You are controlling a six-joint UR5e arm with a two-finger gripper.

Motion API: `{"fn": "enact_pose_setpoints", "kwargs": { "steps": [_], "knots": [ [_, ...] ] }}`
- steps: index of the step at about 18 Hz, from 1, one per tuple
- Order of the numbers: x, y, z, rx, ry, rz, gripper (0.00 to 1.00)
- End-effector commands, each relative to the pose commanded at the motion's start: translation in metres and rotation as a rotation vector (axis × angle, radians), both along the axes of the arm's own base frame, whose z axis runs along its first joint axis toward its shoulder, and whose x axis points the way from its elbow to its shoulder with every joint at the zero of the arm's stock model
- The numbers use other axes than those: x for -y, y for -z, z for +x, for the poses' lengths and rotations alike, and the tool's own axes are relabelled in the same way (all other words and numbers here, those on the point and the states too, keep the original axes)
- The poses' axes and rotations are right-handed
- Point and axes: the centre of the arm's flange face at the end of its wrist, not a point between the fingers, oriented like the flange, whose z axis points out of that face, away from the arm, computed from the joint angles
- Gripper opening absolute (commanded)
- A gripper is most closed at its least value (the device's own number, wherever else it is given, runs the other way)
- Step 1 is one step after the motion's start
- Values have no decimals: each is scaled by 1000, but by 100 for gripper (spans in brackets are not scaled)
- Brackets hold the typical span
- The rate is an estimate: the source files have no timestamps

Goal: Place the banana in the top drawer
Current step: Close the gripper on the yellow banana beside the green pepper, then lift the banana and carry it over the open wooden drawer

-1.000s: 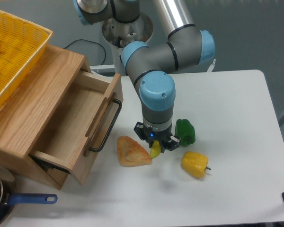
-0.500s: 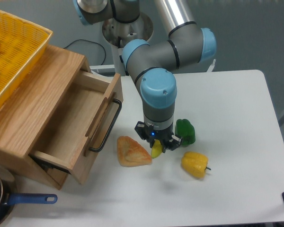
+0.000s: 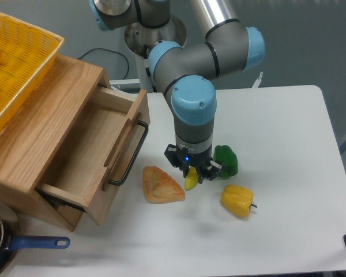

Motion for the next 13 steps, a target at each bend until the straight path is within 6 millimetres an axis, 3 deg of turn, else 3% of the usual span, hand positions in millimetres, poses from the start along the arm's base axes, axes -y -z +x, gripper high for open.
{"fn": "enact_pose_setpoints", "kwargs": {
  "steps": [6,13],
  "knots": [
    [1,-4,3,15,-1,1,11],
    [5,-38,7,106,-1,-48,11]
  ]
}}
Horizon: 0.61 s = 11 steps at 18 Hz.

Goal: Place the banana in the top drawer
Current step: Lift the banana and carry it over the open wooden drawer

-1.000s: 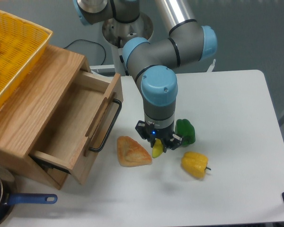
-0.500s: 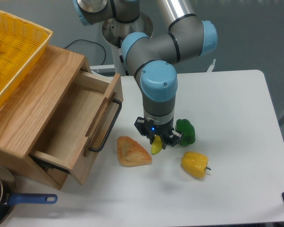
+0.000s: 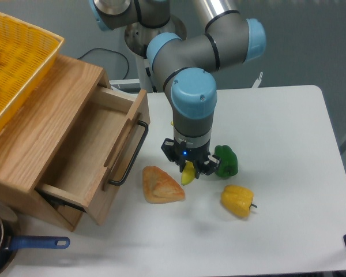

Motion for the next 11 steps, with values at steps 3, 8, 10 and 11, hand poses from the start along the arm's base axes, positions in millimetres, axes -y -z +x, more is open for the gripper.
{"fn": "enact_pose_setpoints", "kwargs": {
  "steps": [3,8,10,11],
  "knots": [
    [3,-27,14,-7,4,46,11],
    [16,-60,38,47,-25,84,11],
    [18,-73,44,64,-66,128,11],
    [20,-80,48,65,-70,141,11]
  ]
}}
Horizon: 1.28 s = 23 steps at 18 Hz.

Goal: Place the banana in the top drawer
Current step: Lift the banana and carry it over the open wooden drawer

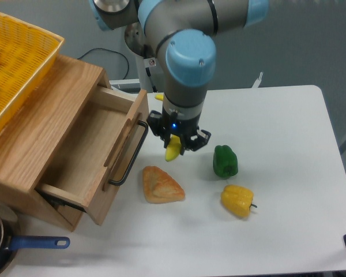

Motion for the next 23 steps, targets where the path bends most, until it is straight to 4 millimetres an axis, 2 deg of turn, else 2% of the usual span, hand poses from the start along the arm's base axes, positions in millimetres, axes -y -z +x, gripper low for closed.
{"fn": "enact_pose_setpoints", "kwargs": {
  "steps": [7,9,12,14,18,21,23],
  "knots": [
    [3,2,14,56,11,-42,11],
    [8,-6,21,81,8,-33,11],
    [9,-13,22,104,-1,11,11],
    [12,-33,27,89,-3,49,11],
    [8,-43,33,100,1,90,11],
    [14,-62,41,77,6,122,11],
    [11,-70,43,91,8,159,11]
  ]
}}
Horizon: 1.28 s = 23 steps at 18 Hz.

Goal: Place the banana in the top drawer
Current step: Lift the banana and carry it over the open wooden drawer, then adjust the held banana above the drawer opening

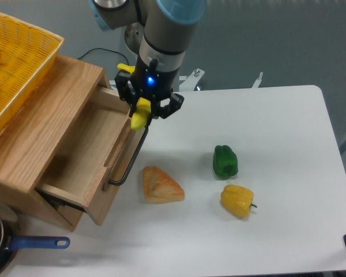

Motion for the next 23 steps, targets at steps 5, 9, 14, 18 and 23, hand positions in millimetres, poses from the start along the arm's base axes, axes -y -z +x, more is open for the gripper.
{"fn": "enact_pose_setpoints", "kwargs": {
  "steps": [5,9,14,18,23],
  "knots": [
    [-11,-8,-1,-5,-28,51,11],
    [-25,-2,-5,-22,-43,75,11],
    [-34,8,-15,-17,-36,68,11],
    [-37,4,-21,-27,-36,75,11],
    [-43,7,-24,-42,-32,86,11]
  ]
}}
